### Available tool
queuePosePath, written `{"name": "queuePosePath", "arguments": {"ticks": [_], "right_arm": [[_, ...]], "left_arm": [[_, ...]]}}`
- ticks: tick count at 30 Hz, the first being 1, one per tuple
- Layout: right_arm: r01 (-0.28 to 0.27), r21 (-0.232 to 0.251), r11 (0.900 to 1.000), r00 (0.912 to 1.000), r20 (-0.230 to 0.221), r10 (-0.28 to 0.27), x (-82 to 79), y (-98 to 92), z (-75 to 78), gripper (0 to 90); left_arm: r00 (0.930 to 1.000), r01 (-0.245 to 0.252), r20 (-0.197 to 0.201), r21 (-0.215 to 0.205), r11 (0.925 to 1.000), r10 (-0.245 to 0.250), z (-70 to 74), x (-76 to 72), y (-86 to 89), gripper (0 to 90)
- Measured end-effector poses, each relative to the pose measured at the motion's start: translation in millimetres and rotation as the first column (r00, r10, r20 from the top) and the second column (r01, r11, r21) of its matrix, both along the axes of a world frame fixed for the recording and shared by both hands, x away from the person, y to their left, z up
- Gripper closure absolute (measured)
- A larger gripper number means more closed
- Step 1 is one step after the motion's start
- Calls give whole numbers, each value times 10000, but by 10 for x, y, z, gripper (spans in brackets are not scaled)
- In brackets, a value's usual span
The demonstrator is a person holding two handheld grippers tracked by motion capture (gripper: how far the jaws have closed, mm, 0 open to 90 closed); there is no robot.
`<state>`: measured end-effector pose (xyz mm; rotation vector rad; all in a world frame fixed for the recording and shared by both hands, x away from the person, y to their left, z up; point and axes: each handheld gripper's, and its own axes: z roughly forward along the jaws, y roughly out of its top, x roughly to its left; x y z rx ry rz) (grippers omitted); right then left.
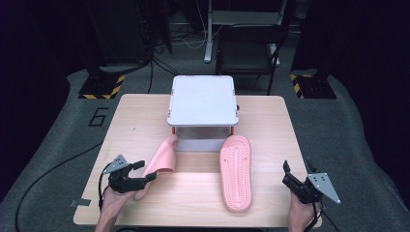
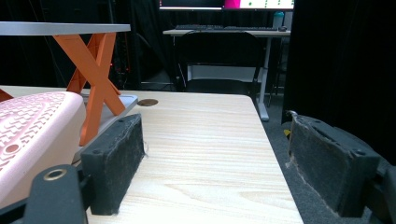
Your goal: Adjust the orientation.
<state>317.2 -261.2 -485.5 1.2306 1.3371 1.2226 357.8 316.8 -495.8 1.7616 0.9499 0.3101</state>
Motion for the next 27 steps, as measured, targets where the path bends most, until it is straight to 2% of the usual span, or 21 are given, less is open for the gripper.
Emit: {"name": "queuePosePath", "arguments": {"ticks": [1,2,3,4,5,6,8,9,11,13,14,16,18,20,22,23,26,27], "right_arm": [[-7,-2,10000,10000,7,7,0,1,0,178],[-7,-2,10000,10000,7,7,0,1,0,178],[-15,28,10000,10000,37,15,3,10,2,178],[-23,6,10000,10000,19,23,1,10,2,178],[-23,6,10000,10000,19,23,1,10,2,178],[-57,10,10000,10000,4,57,5,16,2,178],[-23,-31,10000,10000,68,23,4,20,3,178],[-52,-40,10000,10000,40,53,0,19,5,178],[-21,-36,10000,10000,71,22,1,19,4,178],[-67,-36,10000,10000,12,67,1,13,4,178],[-74,-17,10000,10000,9,74,1,10,4,178],[-58,-2,10000,10000,28,58,2,12,4,179],[-75,8,10000,10000,0,75,3,14,3,179],[-92,-36,10000,10000,9,92,6,20,3,181],[-89,-43,10000,10000,7,89,6,27,3,181],[-114,-54,9999,9999,-2,114,7,32,3,182],[-87,-102,9999,10000,27,88,5,28,4,182],[-104,-14,9999,9999,56,104,4,29,6,182]], "left_arm": [[9998,-1,177,222,9998,-3,7,-10,5,208],[9998,-1,177,222,9998,-3,7,-10,5,213],[9988,109,478,632,9979,-140,22,-42,-12,225],[9979,156,612,858,9962,-209,32,-55,-21,235],[9979,156,612,858,9962,-209,32,-55,-21,242],[9955,-78,949,1084,9941,-25,50,-68,-21,243],[9946,-208,1032,1148,9932,89,65,-74,-1,247],[9904,-706,1242,837,9940,599,75,-78,43,254],[9901,-808,1212,738,9940,715,79,-77,79,271],[9899,-920,1129,534,9943,855,72,-77,156,356],[9898,-1013,1055,457,9938,961,62,-78,182,437],[9924,-952,835,518,9941,906,44,-78,236,467],[9920,-1077,711,395,9934,1047,14,-79,287,530],[9918,-1144,593,100,9934,1136,0,-74,311,545],[9924,-1089,568,-5,9941,1087,-2,-77,315,562],[9940,-966,502,-190,9951,975,7,-96,329,572],[9955,-820,452,-277,9962,832,26,-127,362,604],[9969,-723,295,-216,9972,729,37,-165,387,603]]}}
